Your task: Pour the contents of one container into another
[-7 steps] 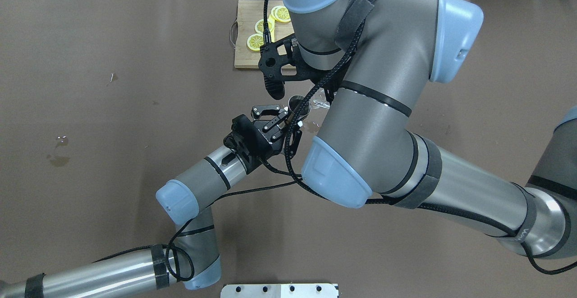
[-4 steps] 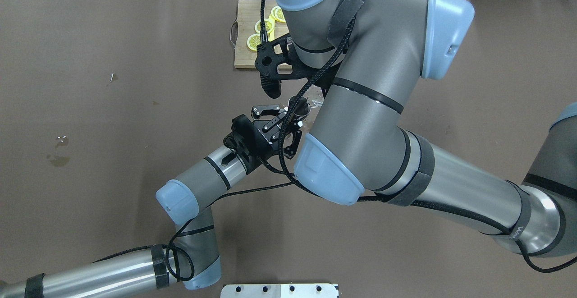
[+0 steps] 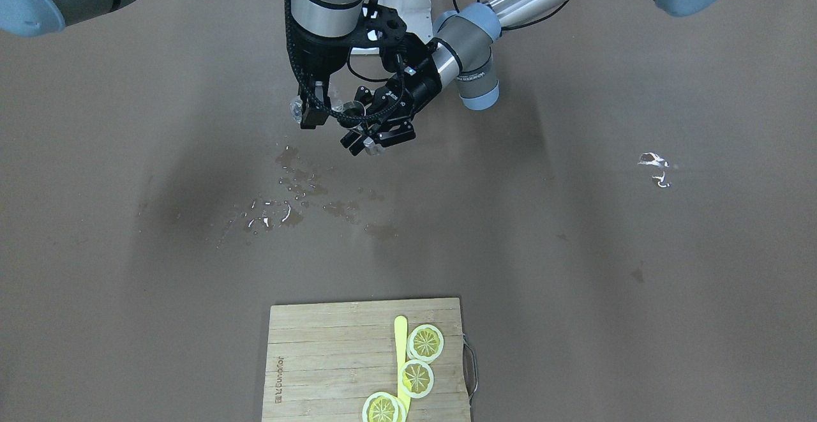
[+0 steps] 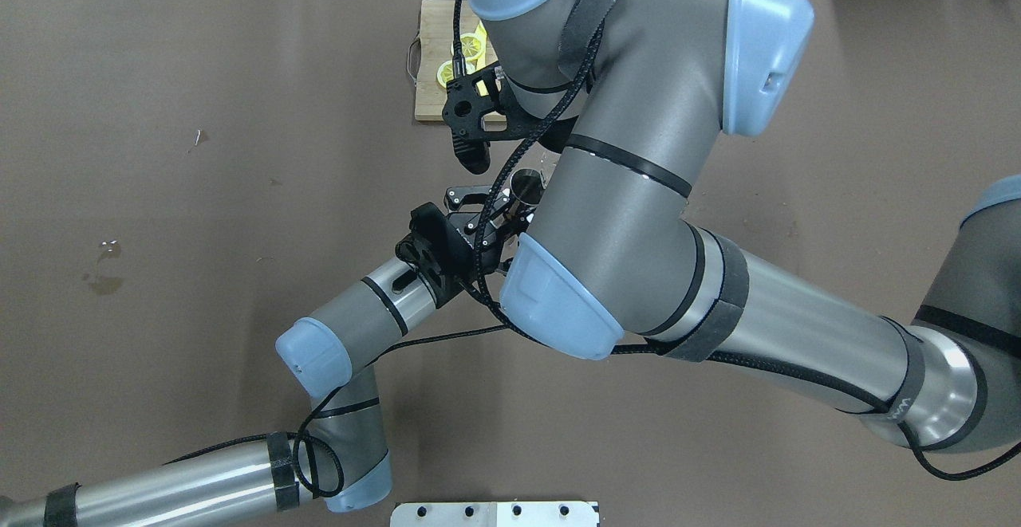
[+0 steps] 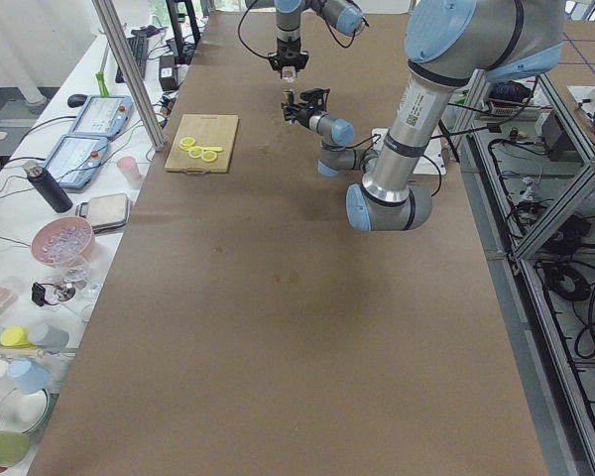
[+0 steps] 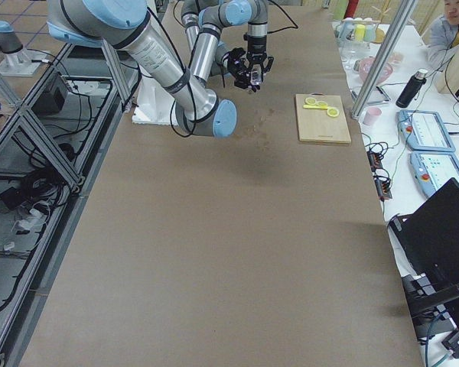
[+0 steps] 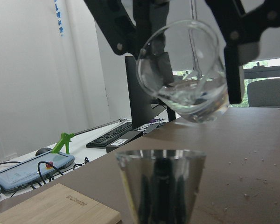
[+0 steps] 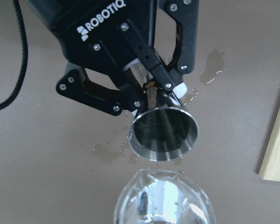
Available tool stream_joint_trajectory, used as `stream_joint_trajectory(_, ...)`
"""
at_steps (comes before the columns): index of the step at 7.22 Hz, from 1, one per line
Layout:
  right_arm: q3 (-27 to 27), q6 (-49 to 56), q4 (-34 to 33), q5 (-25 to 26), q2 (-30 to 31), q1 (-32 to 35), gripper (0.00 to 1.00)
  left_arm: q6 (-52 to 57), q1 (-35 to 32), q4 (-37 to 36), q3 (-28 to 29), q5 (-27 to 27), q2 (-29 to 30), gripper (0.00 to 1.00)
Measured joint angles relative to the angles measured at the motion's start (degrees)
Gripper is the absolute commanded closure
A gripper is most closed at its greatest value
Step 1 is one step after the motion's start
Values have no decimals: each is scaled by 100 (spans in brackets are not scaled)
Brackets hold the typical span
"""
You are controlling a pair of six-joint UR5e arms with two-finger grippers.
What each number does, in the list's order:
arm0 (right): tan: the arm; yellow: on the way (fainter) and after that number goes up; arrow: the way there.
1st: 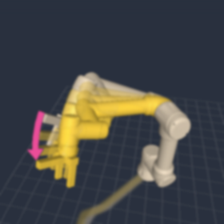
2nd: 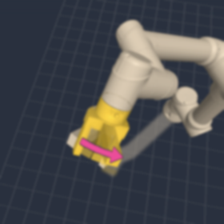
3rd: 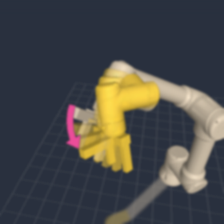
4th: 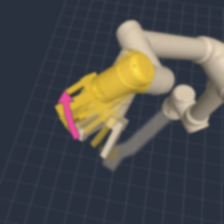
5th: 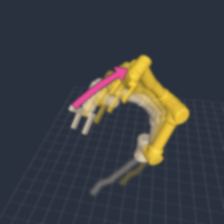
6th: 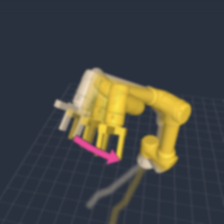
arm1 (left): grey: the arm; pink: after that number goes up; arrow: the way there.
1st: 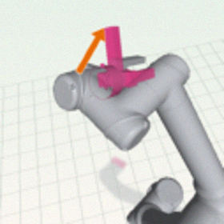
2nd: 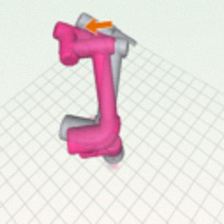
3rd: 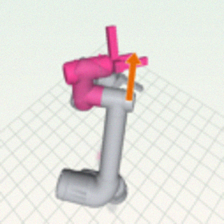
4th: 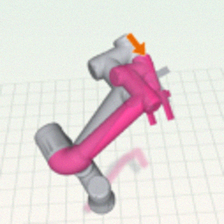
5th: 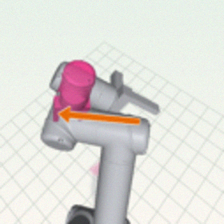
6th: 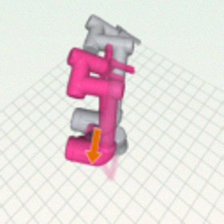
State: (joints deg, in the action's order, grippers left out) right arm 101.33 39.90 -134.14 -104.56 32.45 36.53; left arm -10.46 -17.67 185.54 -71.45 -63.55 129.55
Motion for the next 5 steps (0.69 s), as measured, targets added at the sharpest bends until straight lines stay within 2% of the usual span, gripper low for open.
stream_joint_trajectory(5, -369, -2, -293, 11, -242, -14, 100, 0, 0, 0, 0, 1, -8, 100)
